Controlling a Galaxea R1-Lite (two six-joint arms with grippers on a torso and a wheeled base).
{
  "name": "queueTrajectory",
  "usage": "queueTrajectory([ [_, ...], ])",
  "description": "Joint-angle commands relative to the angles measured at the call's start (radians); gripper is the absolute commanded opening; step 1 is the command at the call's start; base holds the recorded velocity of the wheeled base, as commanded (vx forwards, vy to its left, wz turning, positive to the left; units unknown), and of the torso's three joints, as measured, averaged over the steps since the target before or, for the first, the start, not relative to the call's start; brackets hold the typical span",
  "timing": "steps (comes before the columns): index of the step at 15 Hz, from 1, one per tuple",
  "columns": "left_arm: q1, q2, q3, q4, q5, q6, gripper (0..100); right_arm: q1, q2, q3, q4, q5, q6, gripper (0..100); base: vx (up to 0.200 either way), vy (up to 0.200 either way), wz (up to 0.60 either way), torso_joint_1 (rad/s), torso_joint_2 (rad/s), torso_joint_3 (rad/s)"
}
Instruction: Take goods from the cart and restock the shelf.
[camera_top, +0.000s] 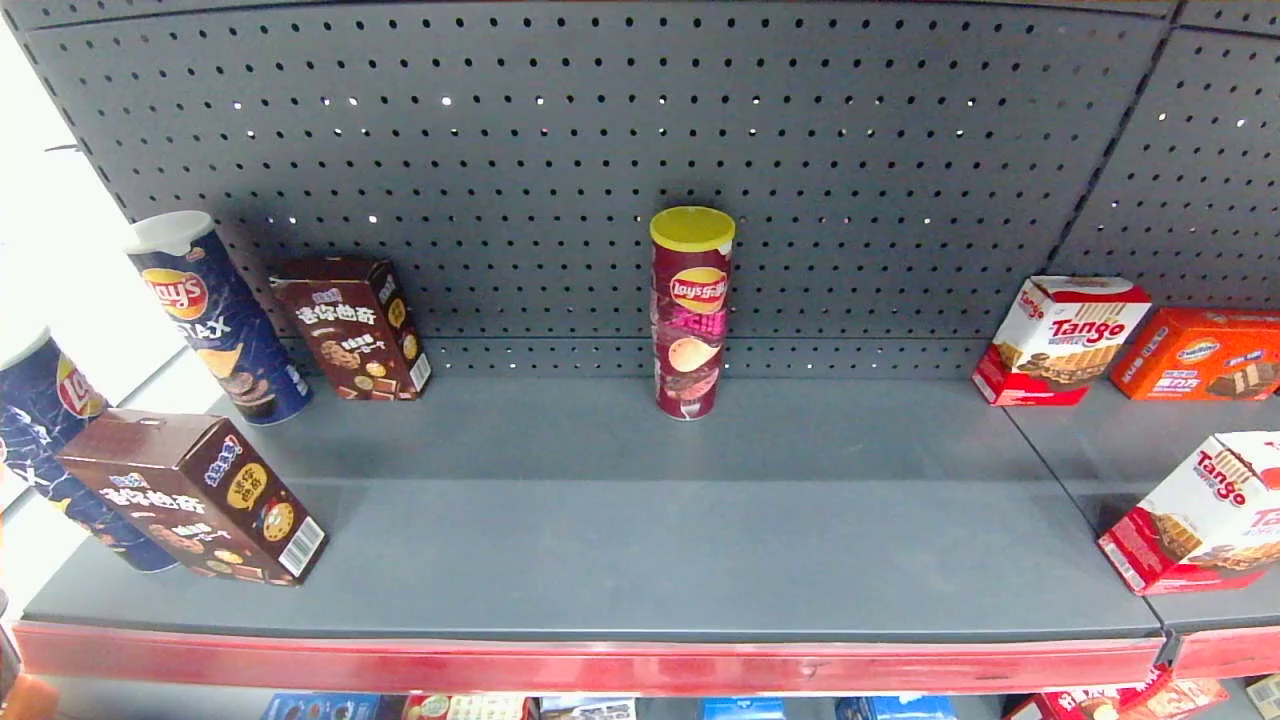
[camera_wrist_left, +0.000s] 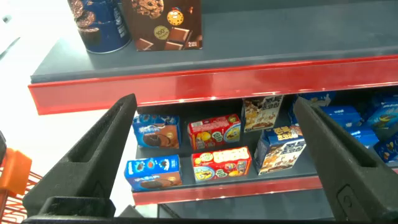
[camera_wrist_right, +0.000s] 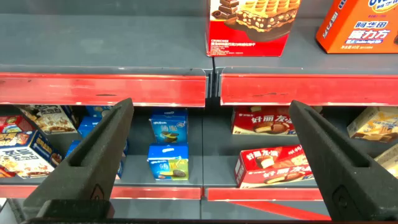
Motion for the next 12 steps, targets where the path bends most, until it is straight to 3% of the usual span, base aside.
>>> queueTrajectory([
  [1,0.0,0.0,0.0,0.0,0.0,0.0,100,0.002,0.002,0.0,0.0,0.0,0.0,100,0.0,0.0,0.0,0.0,0.0,0.0],
  [7,0.0,0.0,0.0,0.0,0.0,0.0,100,0.0,0.0,0.0,0.0,0.0,0.001,100,0.0,0.0,0.0,0.0,0.0,0.0],
  [12,0.0,0.0,0.0,0.0,-0.001,-0.002,100,0.0,0.0,0.0,0.0,-0.003,0.0,100,0.0,0.0,0.6,0.002,0.0,0.004],
])
